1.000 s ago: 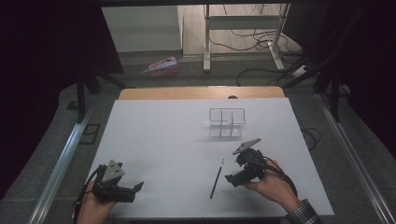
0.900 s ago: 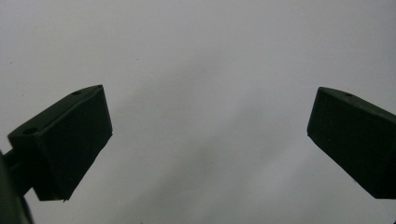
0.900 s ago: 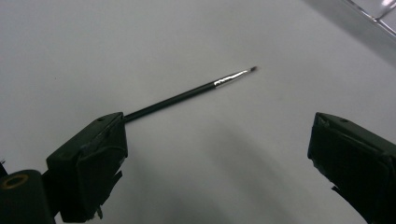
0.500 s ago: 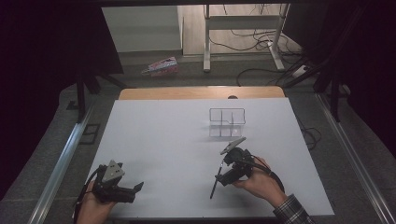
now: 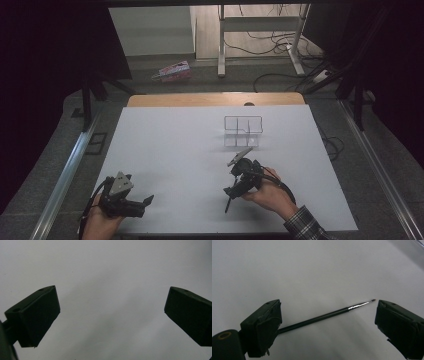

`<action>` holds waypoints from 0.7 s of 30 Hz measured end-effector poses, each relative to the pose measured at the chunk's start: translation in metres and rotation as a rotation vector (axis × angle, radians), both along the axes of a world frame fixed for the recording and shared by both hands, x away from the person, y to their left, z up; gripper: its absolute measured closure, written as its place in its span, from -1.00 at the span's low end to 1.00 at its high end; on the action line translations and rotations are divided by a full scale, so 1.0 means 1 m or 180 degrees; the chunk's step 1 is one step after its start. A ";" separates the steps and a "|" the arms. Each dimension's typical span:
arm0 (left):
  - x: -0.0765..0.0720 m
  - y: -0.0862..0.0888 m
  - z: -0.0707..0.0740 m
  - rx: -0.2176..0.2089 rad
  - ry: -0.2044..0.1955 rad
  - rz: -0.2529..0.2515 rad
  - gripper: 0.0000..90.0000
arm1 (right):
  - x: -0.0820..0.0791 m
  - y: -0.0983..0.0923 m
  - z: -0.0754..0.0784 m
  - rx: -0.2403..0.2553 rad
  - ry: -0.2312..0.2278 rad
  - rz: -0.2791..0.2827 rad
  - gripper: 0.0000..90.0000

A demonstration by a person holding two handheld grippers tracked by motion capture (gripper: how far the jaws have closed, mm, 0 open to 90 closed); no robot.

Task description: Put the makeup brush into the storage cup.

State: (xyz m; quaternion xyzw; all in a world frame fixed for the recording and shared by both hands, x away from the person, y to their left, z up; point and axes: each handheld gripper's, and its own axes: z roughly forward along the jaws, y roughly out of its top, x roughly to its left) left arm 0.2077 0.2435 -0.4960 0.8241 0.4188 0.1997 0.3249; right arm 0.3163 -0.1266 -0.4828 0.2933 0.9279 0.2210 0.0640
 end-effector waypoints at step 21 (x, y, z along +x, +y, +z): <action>0.000 -0.001 0.000 0.0020 0.0003 -0.0026 -0.99 | 0.003 0.007 -0.019 -0.0090 0.0079 -0.0007 -0.82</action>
